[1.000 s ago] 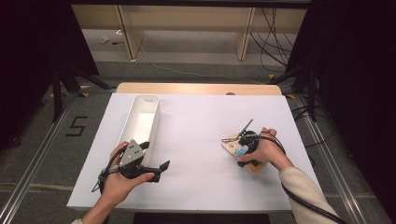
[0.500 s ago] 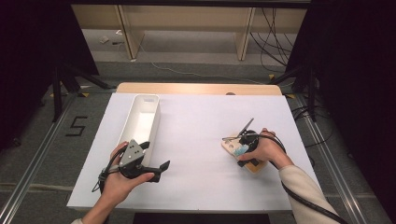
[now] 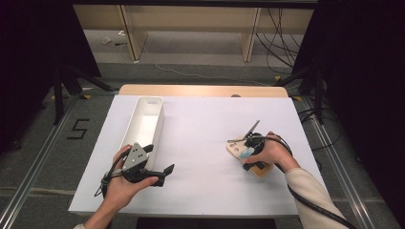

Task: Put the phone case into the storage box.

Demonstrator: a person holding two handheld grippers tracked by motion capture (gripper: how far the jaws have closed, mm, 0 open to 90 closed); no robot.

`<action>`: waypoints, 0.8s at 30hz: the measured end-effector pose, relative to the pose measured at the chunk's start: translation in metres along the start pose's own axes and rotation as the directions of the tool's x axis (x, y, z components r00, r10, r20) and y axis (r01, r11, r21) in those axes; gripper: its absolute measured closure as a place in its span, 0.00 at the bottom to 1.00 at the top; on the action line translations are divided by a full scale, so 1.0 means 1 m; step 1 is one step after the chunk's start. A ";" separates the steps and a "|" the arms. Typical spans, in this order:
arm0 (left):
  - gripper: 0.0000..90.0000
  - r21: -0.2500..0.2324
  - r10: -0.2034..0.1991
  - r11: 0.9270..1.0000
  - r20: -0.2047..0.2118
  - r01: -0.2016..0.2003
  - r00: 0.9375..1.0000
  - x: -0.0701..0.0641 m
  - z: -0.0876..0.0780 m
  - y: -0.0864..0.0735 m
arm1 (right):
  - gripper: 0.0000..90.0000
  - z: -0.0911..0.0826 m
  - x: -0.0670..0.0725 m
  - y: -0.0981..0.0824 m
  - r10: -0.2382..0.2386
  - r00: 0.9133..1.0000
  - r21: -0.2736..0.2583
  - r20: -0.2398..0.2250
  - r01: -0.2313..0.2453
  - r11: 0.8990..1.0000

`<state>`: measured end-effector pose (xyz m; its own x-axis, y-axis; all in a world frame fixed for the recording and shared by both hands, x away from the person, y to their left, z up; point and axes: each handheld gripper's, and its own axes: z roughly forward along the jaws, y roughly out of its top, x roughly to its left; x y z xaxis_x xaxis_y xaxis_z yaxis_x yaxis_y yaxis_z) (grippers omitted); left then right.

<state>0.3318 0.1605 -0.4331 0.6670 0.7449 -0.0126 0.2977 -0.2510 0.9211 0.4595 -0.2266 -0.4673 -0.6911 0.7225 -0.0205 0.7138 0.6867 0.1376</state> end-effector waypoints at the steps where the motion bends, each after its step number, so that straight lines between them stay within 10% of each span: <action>1: 0.03 -0.002 0.000 1.000 0.000 0.000 1.000 0.000 0.000 0.000 | 0.01 0.000 0.000 0.000 0.000 1.000 0.001 0.000 0.000 1.000; 24: 0.03 -0.007 0.000 1.000 -0.010 0.000 1.000 0.003 0.000 0.001 | 0.11 -0.004 0.004 0.001 0.018 1.000 0.013 0.007 -0.018 1.000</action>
<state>0.3335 0.1624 -0.4319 0.6601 0.7511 -0.0087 0.2931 -0.2469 0.9237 0.4566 -0.2234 -0.4637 -0.6774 0.7352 -0.0250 0.7275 0.6746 0.1253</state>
